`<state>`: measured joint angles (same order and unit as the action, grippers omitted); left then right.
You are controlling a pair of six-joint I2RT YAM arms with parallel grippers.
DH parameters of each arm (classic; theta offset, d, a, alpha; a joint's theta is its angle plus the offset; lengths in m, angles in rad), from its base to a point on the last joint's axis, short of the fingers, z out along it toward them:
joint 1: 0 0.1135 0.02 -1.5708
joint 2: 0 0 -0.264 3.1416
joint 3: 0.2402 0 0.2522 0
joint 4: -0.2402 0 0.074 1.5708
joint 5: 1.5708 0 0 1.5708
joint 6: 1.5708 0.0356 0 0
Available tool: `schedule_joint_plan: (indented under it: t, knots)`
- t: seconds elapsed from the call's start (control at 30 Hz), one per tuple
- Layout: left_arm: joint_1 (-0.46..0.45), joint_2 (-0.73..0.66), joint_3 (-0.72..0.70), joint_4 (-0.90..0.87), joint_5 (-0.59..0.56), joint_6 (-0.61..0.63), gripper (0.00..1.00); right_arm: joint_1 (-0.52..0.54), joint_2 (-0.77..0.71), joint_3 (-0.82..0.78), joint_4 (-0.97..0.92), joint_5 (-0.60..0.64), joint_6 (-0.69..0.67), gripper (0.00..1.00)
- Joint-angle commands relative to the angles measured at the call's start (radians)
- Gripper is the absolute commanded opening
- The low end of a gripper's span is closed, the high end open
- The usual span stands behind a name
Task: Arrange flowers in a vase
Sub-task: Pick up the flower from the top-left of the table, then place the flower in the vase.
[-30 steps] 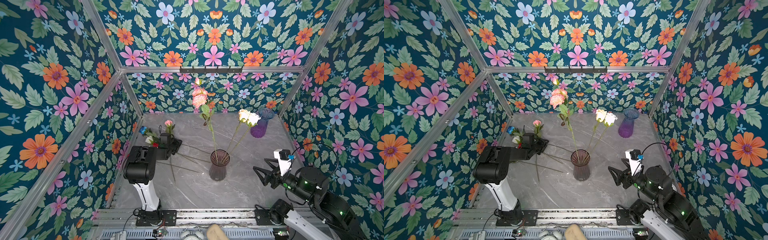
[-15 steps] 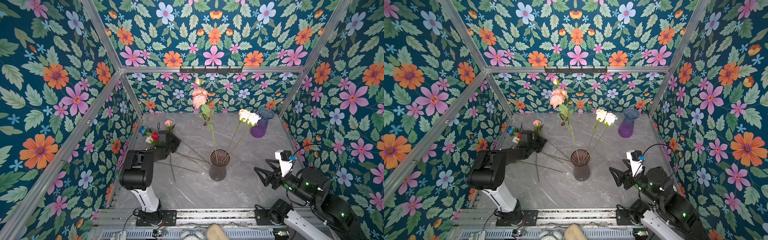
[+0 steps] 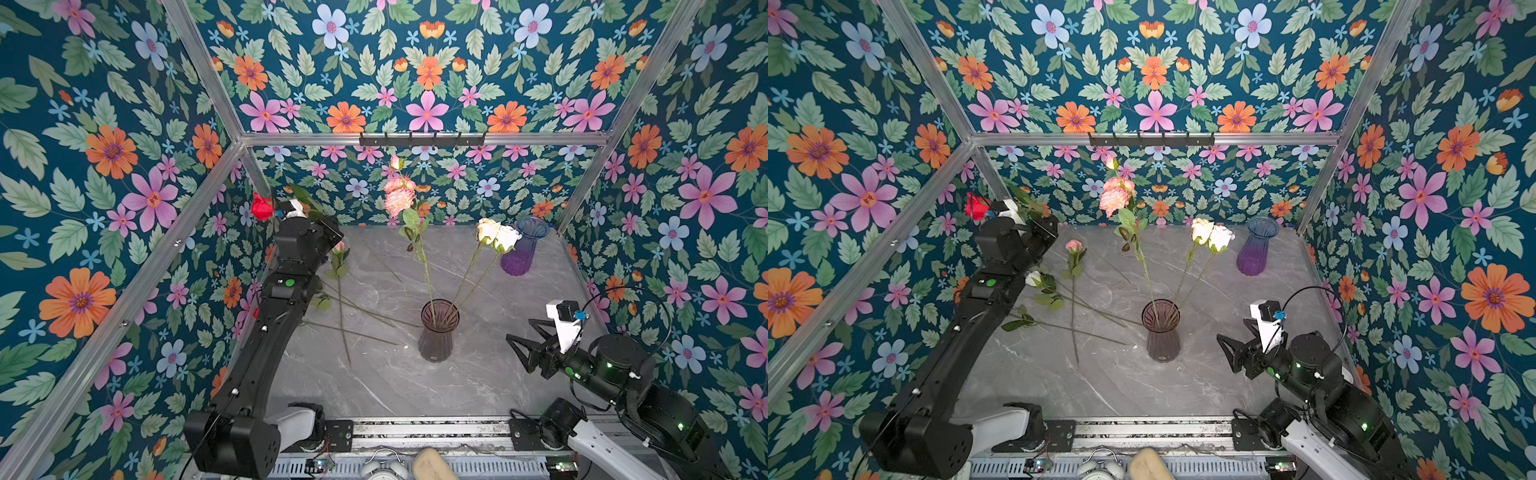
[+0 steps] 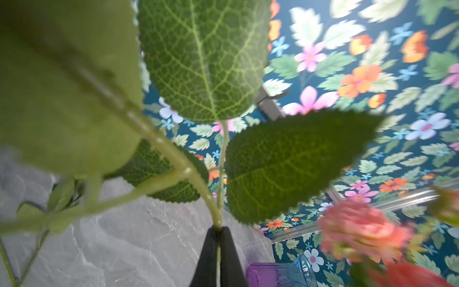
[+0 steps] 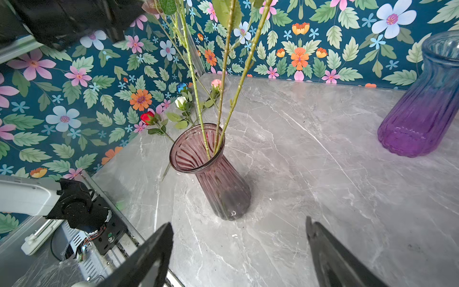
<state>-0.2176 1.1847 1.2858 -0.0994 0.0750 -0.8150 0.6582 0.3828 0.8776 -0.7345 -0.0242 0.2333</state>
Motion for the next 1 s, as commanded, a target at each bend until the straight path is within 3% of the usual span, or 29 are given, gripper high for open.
schedule_joint_plan:
  t: [0.0, 0.1, 0.3, 0.47, 0.73, 0.97]
  knots:
    - [-0.035, -0.037, 0.077, -0.109, -0.045, 0.137, 0.00, 0.000, 0.005, -0.001, 0.024, -0.004, 0.006, 0.86]
    - [-0.070, -0.065, 0.112, -0.018, 0.099, 0.136, 0.00, 0.001, 0.005, -0.003, 0.023, -0.005, 0.007, 0.86]
    - [-0.237, -0.148, 0.122, 0.204, 0.190, 0.181, 0.00, 0.001, 0.001, -0.006, 0.026, -0.002, 0.009, 0.86]
    - [-0.284, -0.082, 0.232, 0.225, 0.344, 0.149, 0.00, 0.000, 0.000, -0.008, 0.028, 0.000, 0.011, 0.86]
    - [-0.421, -0.008, 0.266, 0.199, 0.385, 0.275, 0.00, 0.000, -0.008, -0.006, 0.023, 0.000, 0.013, 0.86]
    - [-0.553, 0.068, 0.358, -0.002, 0.354, 0.467, 0.00, 0.000, -0.004, -0.005, 0.020, 0.001, 0.011, 0.86]
